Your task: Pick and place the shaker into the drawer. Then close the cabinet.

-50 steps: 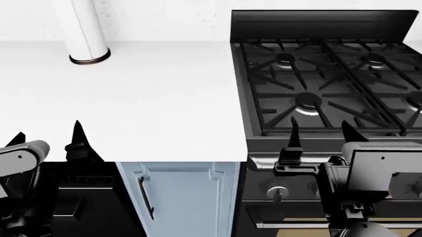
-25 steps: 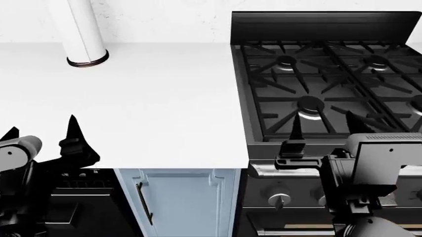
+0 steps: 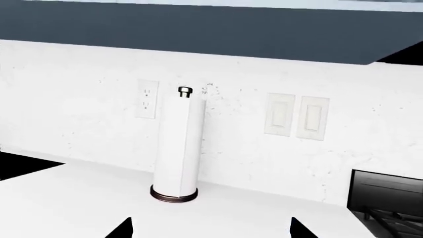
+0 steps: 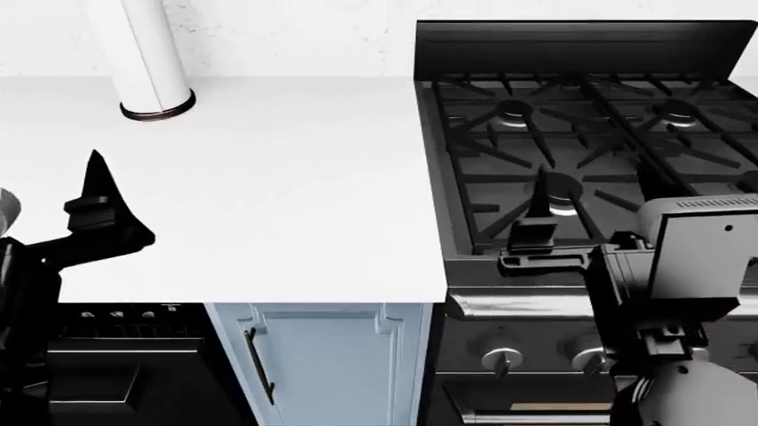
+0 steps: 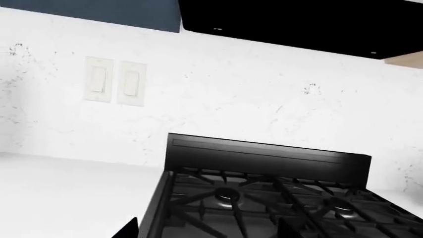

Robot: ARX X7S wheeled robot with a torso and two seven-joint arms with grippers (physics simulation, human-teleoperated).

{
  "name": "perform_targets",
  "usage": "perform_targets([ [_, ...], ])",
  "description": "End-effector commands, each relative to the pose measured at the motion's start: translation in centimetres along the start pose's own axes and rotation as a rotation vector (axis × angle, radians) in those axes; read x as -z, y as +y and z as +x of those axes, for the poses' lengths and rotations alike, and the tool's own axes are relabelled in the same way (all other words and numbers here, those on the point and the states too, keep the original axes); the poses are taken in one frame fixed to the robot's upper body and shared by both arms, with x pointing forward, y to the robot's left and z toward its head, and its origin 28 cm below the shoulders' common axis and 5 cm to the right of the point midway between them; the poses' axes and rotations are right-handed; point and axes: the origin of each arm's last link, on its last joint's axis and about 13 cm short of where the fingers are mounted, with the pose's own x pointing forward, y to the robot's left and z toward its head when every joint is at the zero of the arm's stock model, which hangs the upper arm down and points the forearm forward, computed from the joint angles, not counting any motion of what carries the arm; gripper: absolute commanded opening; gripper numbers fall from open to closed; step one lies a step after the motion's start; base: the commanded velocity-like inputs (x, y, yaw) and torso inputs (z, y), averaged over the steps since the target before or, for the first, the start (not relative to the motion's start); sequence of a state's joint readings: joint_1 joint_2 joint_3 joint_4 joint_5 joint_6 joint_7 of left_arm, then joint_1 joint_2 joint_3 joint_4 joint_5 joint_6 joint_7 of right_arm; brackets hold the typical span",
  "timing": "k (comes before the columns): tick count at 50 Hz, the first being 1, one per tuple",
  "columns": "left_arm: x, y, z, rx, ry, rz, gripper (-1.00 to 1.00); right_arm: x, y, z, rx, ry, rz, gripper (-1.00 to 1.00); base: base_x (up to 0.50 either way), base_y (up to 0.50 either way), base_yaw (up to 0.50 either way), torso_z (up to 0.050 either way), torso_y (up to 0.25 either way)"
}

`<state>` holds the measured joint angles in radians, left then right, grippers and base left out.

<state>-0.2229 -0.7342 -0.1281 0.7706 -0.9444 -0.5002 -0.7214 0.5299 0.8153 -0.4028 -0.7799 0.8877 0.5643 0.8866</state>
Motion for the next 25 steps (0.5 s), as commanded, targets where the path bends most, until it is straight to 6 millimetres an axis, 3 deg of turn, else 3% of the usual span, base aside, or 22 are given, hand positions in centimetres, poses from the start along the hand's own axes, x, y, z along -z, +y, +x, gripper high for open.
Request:
perform_targets([
  [1, -2.4, -0.3, 0.6, 0.007, -0.064, 0.004, 1.0, -1.9, -0.5, 0.4, 0.01, -0.043, -0.031, 1.0, 0.0, 0.0, 0.0, 0.0, 0.0],
  [15, -5.0, -1.0, 1.3, 0.021, -0.127, 0.018, 1.0, -4.7, -1.0, 0.8, 0.03, -0.106, -0.047, 1.0, 0.0, 0.0, 0.0, 0.0, 0.0],
  [25, -6.3, -1.5, 1.9, 0.038, -0.151, 0.02, 1.0, -5.4, -1.2, 1.1, 0.038, -0.122, -0.054, 1.0, 0.0, 0.0, 0.0, 0.0, 0.0],
])
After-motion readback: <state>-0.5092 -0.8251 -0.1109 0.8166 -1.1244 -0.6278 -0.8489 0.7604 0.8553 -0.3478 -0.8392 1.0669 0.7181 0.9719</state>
